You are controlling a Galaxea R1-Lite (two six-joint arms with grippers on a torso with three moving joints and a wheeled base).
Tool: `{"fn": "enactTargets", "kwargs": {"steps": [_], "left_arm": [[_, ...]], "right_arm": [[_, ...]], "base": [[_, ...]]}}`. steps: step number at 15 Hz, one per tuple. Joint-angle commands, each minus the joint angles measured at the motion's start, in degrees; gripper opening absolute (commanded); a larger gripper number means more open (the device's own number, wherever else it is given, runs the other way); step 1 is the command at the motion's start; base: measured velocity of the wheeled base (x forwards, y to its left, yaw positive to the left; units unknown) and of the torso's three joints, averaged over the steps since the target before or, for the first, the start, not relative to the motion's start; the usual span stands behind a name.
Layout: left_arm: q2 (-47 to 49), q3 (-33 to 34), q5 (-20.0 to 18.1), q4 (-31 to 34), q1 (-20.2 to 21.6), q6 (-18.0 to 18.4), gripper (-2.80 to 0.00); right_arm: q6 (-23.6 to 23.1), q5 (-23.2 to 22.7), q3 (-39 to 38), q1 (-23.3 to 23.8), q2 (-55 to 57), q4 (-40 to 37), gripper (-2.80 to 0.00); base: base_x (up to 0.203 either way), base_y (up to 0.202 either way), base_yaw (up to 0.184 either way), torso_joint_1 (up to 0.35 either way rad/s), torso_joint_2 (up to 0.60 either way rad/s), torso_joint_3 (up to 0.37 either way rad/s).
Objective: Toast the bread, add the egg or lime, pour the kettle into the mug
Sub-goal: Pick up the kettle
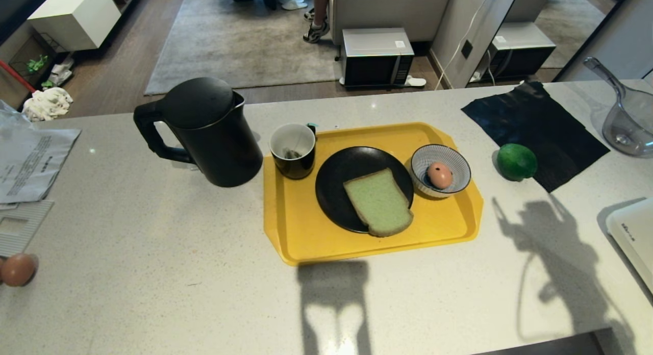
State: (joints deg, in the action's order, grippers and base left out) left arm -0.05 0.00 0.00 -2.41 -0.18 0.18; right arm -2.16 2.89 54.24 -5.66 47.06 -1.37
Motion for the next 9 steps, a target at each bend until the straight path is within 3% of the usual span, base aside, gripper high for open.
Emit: {"fn": "enactTargets", "kwargs": {"steps": [1, 9], "left_arm": [[-0.13, 0.97, 0.0, -0.05, 0.01, -0.01, -2.8], [-0.13, 0.97, 0.0, -0.05, 0.01, -0.01, -2.8]], "right_arm": [[0.04, -0.33, -4.34, 0.18, -7.11, 0.17, 0.0], [0.01, -2.8, -12.72, 0.65, -18.53, -0.63, 0.0]], "base": [[0.0, 0.0, 0.0, 0.0, 0.0, 0.0], [0.0, 0.0, 0.0, 0.0, 0.0, 0.0]]}}
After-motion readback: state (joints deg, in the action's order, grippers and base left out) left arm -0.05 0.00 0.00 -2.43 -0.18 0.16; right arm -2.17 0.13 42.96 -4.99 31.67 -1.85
